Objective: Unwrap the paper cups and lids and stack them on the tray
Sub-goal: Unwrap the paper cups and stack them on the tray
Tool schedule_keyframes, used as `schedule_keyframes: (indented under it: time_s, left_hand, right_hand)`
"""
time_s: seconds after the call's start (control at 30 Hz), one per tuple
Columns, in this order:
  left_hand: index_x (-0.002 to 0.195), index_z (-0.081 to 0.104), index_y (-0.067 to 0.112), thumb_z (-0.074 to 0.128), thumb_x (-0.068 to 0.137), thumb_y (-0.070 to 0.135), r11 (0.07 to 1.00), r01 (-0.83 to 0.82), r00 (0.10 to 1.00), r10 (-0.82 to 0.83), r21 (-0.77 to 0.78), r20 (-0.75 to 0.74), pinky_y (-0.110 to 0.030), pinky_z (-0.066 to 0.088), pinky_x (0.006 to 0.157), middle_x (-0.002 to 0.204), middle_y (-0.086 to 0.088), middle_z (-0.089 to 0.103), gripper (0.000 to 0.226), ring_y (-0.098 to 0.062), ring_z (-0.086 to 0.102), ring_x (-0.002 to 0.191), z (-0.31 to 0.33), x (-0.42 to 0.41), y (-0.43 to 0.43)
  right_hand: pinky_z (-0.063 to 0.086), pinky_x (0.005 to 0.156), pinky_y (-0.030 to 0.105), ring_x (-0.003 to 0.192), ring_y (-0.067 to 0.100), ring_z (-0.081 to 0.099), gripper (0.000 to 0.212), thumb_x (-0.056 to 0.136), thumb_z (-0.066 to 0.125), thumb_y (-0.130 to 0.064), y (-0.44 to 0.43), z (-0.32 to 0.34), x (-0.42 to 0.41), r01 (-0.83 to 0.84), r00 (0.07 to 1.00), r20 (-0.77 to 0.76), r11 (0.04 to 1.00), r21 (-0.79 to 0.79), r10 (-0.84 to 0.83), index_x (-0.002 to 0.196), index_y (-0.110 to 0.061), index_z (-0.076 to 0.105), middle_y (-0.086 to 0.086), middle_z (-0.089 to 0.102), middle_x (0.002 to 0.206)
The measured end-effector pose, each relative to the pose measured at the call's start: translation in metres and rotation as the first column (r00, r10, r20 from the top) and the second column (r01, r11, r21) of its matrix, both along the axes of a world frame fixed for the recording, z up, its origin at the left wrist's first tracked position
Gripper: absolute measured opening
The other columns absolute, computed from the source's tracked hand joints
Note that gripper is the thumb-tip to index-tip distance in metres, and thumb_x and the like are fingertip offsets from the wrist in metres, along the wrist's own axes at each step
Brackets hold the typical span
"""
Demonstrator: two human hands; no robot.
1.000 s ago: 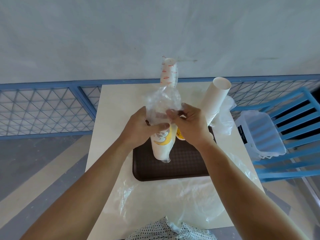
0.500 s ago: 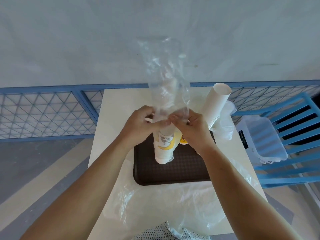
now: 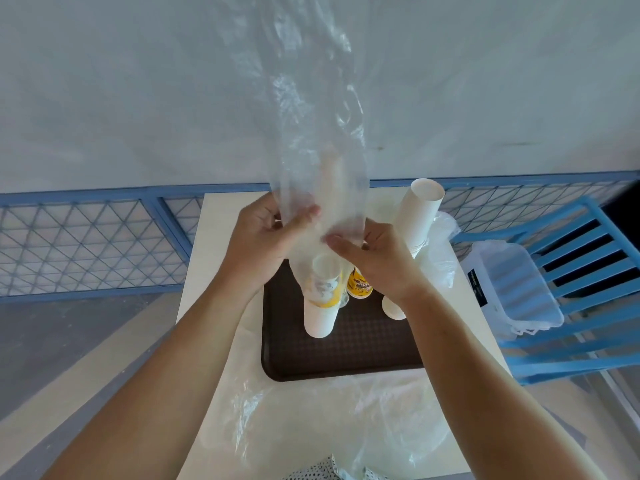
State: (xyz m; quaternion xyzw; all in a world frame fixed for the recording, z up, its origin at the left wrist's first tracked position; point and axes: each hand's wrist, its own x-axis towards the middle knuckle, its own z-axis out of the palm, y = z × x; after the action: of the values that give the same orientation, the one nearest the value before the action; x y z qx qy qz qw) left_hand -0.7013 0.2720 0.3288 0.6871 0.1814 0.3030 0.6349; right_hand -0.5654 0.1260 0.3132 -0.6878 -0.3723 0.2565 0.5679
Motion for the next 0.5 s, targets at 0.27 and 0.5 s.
schedule_keyframes:
  time_s: [0.27, 0.5]
  left_hand:
    - [0.102, 0.075, 0.017, 0.064, 0.103, 0.031, 0.987, 0.031, 0.994, -0.013, 0.158, -0.111, -0.034, 0.05, 0.073, 0.067, -0.003, 0.059, 0.018, -0.017, 0.058, 0.067, 0.013, -0.011, -0.029]
    - [0.106, 0.077, 0.022, 0.067, 0.095, 0.047, 0.932, 0.283, 0.901, -0.176, 0.228, -0.397, -0.017, 0.046, 0.053, 0.069, -0.017, 0.048, 0.029, -0.008, 0.05, 0.053, 0.039, -0.013, -0.074]
  right_hand:
    - [0.054, 0.102, 0.056, 0.115, 0.036, 0.07, 0.033, 0.095, 0.071, -0.02, -0.025, 0.018, -0.011, -0.109, 0.978, -0.156, 0.975, 0.193, 0.141, 0.126, -0.009, 0.068, 0.016, 0.075, 0.116]
    - [0.056, 0.098, 0.052, 0.106, 0.034, 0.073, 0.02, 0.101, 0.065, -0.016, -0.071, 0.039, -0.003, -0.044, 0.986, -0.137, 0.951, 0.306, 0.09, 0.119, -0.008, 0.071, 0.012, 0.077, 0.108]
